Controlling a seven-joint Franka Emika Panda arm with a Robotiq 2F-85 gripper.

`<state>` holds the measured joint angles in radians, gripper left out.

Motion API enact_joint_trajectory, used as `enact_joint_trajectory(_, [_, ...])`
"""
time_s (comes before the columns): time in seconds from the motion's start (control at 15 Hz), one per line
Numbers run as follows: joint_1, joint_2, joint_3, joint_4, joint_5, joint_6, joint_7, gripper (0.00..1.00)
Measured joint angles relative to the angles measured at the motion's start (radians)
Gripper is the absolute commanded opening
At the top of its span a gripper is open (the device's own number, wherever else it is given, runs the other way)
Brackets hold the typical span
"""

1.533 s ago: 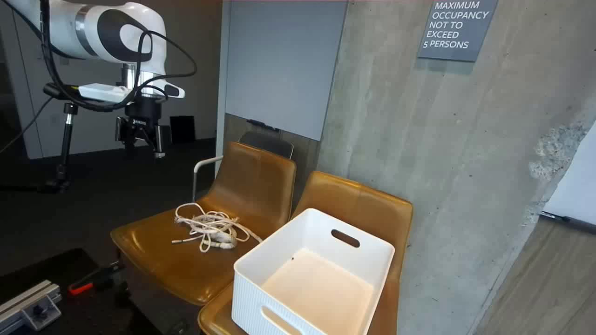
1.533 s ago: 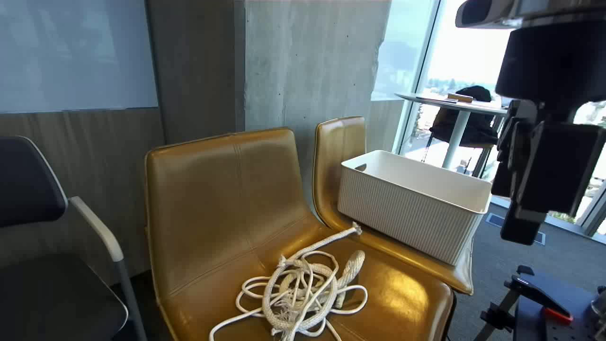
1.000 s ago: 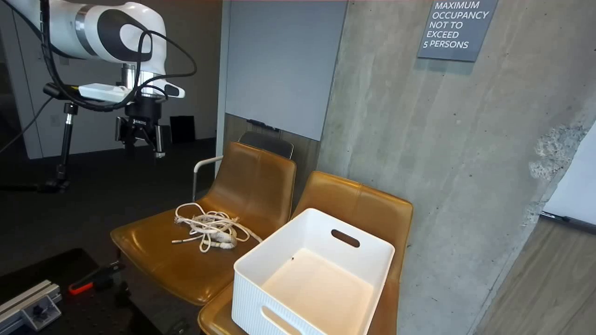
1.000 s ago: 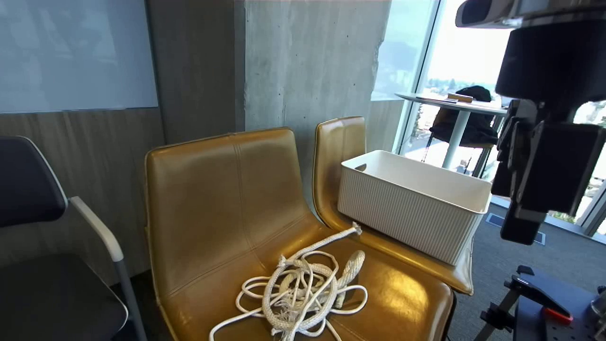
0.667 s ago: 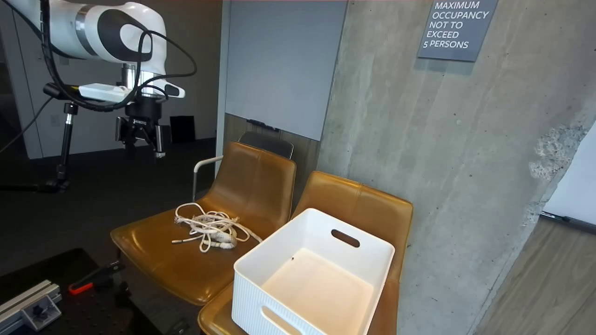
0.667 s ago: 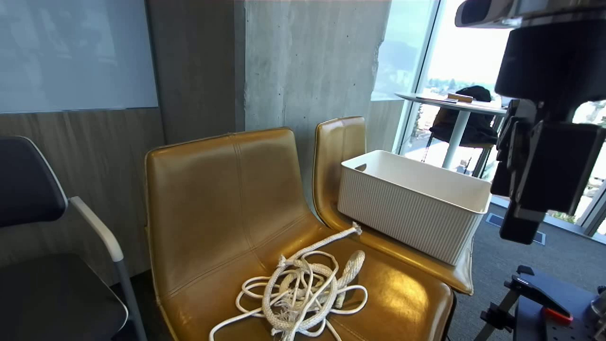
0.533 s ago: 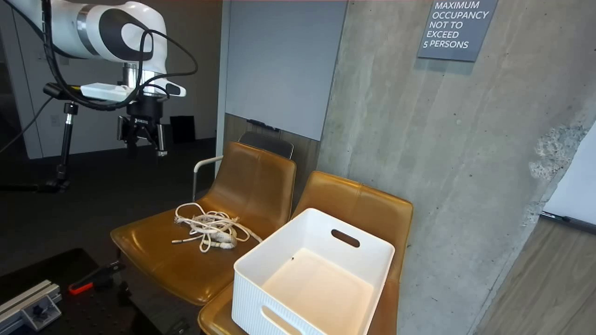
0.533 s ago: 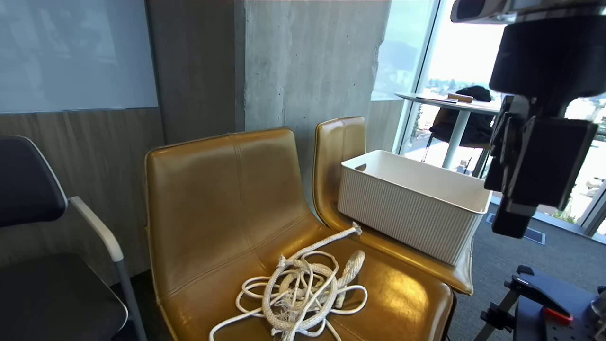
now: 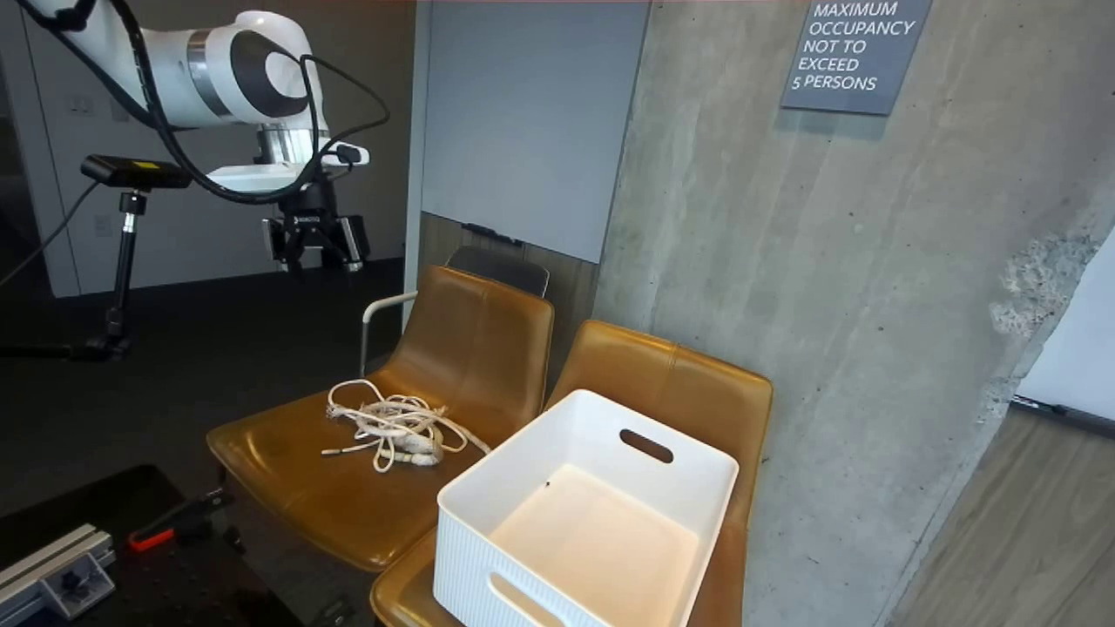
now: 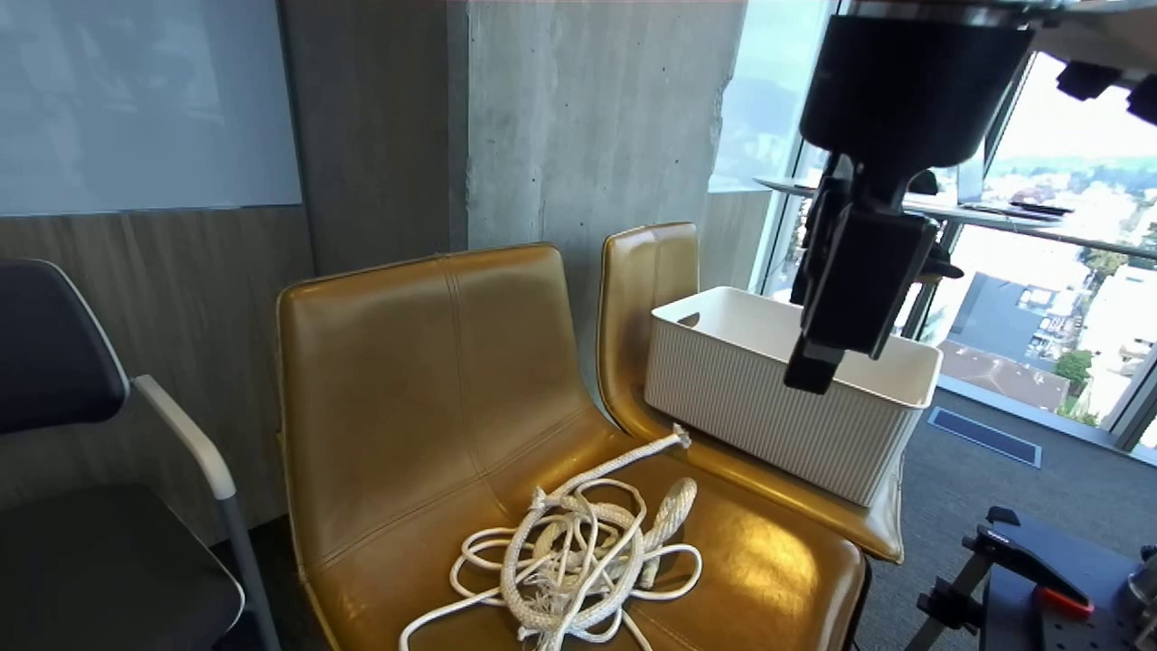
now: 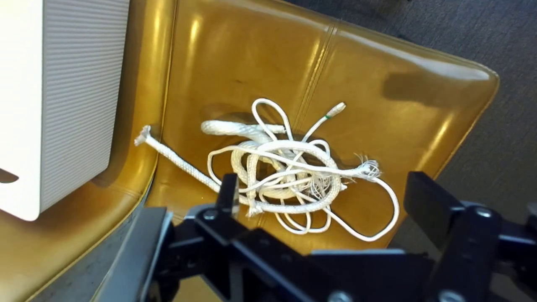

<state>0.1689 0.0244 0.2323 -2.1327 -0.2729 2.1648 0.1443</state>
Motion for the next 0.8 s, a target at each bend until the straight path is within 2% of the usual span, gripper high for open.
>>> enact_joint_trajectory(0.33, [0.016, 0.114, -0.002, 0.107, -0.156, 0.074, -0.045, 1.00])
enact_joint_trajectory(0.8, [0.078, 0.342, -0.022, 0.250, -0.342, 0.184, -0.168, 1.00])
